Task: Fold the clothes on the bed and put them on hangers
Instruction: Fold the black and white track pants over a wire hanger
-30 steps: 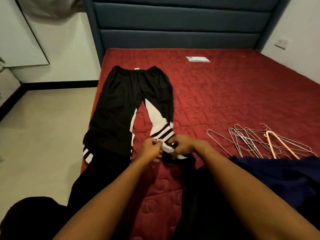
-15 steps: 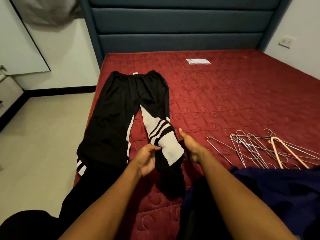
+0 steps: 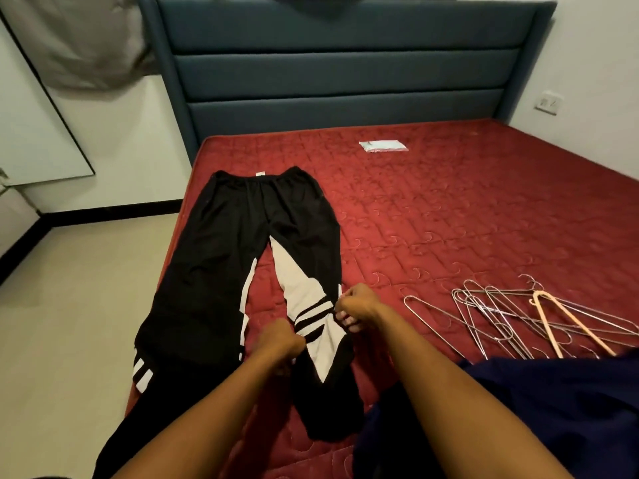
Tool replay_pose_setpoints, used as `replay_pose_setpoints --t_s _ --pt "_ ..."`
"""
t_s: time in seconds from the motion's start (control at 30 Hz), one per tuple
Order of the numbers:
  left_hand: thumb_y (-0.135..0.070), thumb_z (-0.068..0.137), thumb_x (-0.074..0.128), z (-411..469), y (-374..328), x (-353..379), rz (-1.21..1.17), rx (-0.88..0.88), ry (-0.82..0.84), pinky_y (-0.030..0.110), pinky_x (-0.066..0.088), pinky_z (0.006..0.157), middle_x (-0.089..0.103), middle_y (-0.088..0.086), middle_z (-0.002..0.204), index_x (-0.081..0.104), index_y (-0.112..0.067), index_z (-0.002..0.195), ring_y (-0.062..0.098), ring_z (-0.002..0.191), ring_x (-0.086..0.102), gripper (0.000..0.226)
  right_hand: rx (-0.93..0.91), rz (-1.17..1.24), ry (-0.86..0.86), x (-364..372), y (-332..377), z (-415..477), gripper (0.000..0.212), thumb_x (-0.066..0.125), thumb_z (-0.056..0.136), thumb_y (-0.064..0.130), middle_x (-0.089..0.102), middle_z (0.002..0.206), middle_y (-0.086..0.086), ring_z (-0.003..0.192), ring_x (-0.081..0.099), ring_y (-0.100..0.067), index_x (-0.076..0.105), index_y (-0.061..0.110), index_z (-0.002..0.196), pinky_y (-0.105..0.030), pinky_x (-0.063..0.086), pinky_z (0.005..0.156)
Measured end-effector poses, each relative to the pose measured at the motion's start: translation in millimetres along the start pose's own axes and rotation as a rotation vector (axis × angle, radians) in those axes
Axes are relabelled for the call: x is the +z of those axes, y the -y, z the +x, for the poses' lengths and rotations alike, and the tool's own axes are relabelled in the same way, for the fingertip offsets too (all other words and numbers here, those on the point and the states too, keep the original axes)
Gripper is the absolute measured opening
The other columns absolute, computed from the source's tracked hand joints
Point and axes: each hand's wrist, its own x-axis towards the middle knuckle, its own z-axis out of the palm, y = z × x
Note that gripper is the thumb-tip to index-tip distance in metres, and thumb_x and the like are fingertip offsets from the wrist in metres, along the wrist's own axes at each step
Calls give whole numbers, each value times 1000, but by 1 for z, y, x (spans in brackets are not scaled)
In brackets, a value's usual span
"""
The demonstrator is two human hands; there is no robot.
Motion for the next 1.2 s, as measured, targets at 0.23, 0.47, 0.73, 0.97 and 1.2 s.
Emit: replay_pose_setpoints --t_s 0.23,0.47,0.73,0.97,1.2 --pt "-34 87 58 79 -59 -61 166 310 -333 32 48 78 70 13 108 66 -12 100 34 105 65 28 -126 -268 -252 -24 43 99 21 66 82 21 60 68 -5 72 62 -26 60 12 64 -32 52 63" --pt "-68 82 53 170 -143 -40 112 467 -350 41 51 88 62 10 116 61 -16 112 33 113 59 61 -193 -143 -398 -55 102 214 19 69 88 20 71 99 -12 91 67 -26 71 8 102 -25 41 70" --pt "-26 93 54 230 -166 -54 115 366 -371 41 50 84 63 15 118 59 -9 113 36 109 63 27 -179 -192 -419 -58 165 334 49 75 88 38 70 117 -19 109 67 -35 67 0 118 -28 43 75" --pt "-15 95 51 255 -83 -141 -642 215 -356 37 41 66 66 17 82 59 -11 81 33 80 64 16 -340 38 -511 -17 244 368 16 65 94 13 68 72 -13 65 66 -20 71 6 80 -35 44 61" --pt "-7 91 47 259 -2 -205 -1032 96 -421 38 46 75 67 10 86 60 -9 81 21 80 61 17 -783 -246 -277 113 362 360 37 52 104 27 51 151 -5 141 45 -28 59 19 140 -49 31 119"
